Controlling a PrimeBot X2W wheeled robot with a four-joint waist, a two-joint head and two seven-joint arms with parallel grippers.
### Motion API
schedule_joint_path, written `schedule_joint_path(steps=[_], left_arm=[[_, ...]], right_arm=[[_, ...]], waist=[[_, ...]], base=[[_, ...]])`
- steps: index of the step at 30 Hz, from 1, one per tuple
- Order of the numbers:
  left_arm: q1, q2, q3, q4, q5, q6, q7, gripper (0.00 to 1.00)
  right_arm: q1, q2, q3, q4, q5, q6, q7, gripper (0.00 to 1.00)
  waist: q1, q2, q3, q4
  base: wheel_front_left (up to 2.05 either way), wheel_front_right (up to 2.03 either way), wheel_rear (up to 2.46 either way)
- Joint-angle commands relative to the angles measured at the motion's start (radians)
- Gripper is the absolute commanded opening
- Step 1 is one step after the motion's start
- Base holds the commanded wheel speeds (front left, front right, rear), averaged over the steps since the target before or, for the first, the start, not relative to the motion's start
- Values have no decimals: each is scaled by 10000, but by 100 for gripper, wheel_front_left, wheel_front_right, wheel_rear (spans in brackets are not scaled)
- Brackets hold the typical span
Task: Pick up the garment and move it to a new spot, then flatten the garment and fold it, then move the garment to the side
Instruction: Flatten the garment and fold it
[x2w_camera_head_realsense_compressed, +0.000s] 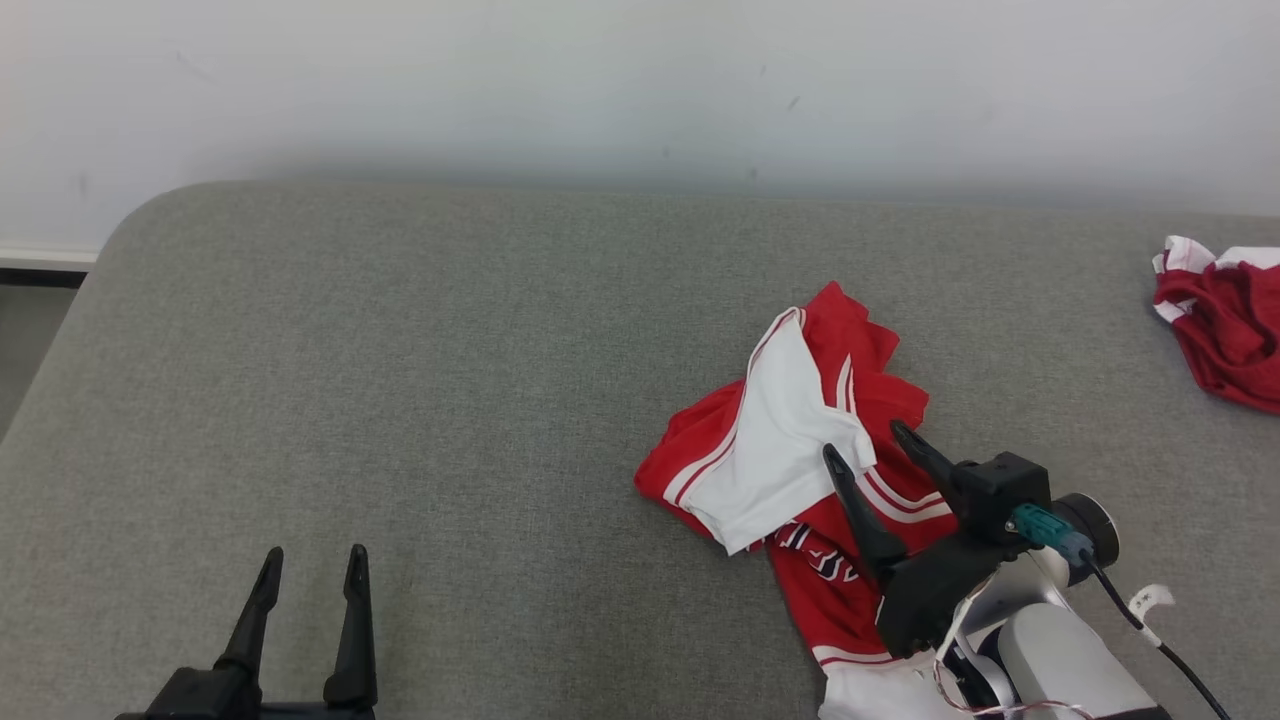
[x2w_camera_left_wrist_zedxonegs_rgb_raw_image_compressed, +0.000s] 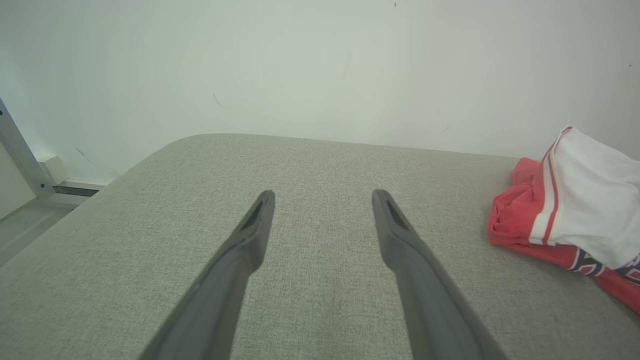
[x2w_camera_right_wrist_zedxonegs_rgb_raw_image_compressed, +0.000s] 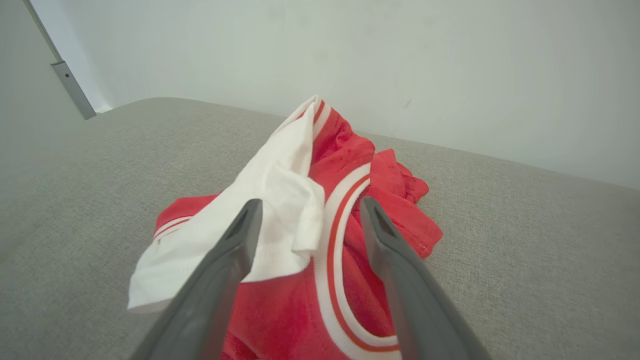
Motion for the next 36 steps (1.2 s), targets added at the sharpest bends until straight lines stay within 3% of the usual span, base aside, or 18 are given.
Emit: schedule_joint_path(steps=[1, 3, 4, 5, 6, 10, 14, 15, 17, 21, 26, 36], left_arm=[[-104, -41, -30, 19, -96, 12, -30, 100], [-169, -48, -68, 45, -113, 12, -30, 100], [-207, -54, -97, 57, -126, 12, -30, 100], [-247, -57, -125, 67, -135, 12, -30, 100], [-280, -55, -142, 84, -153, 12, -30, 100], [-197, -41, -71, 127, -139, 12, -30, 100], [-18, -33, 108, 139, -141, 12, -30, 100], [-18, -33, 108, 139, -141, 12, -30, 100], [-137, -88, 57, 100, -125, 12, -30, 100], [-390, -116, -190, 80, -131, 12, -30, 100], [-629, -146, -494, 121, -165, 12, -30, 100], [-1172, -226, -1232, 340, -368, 15, -30, 100]], right_arm=[[-184, -7, 67, 197, 62, -28, -70, 100], [-458, 18, 222, 730, 133, -28, -175, 100], [-577, 17, 313, 1005, 159, -28, -189, 94], [-680, 12, 419, 1201, 208, -28, -273, 55], [-811, 26, 470, 1330, 314, -28, -435, 0], [-1050, 89, 606, 1625, 738, -28, -1019, 0], [-1450, 432, -36, 1382, 2612, -28, -1198, 0], [-1450, 432, -36, 1382, 2612, -28, -1198, 0], [-2060, 153, -367, 1076, 3534, -28, -1054, 0], [-3178, -229, -647, 936, 4125, -28, -792, 0], [-4399, -736, -955, 1425, 3961, -28, -653, 0], [-6658, -2006, -1590, 4591, 2176, -28, -892, 0]], waist=[[-1, -1, 130, 192], [-1, -1, 189, 315], [-1, -1, 221, 373], [-1, -1, 244, 426], [-1, -1, 260, 476], [-1, -1, 199, 510], [-1, -1, 110, 324], [-1, -1, 110, 324], [-1, -1, 147, 227], [-1, -1, 343, 267], [-1, -1, 584, 491], [-1, -1, 1141, 1402]], base=[[0, 0, 0], [0, 0, 0], [0, 0, 0], [0, 0, 0], [0, 0, 0], [0, 0, 0], [0, 0, 0], [0, 0, 0], [0, 0, 0], [0, 0, 0], [0, 0, 0], [0, 0, 0]])
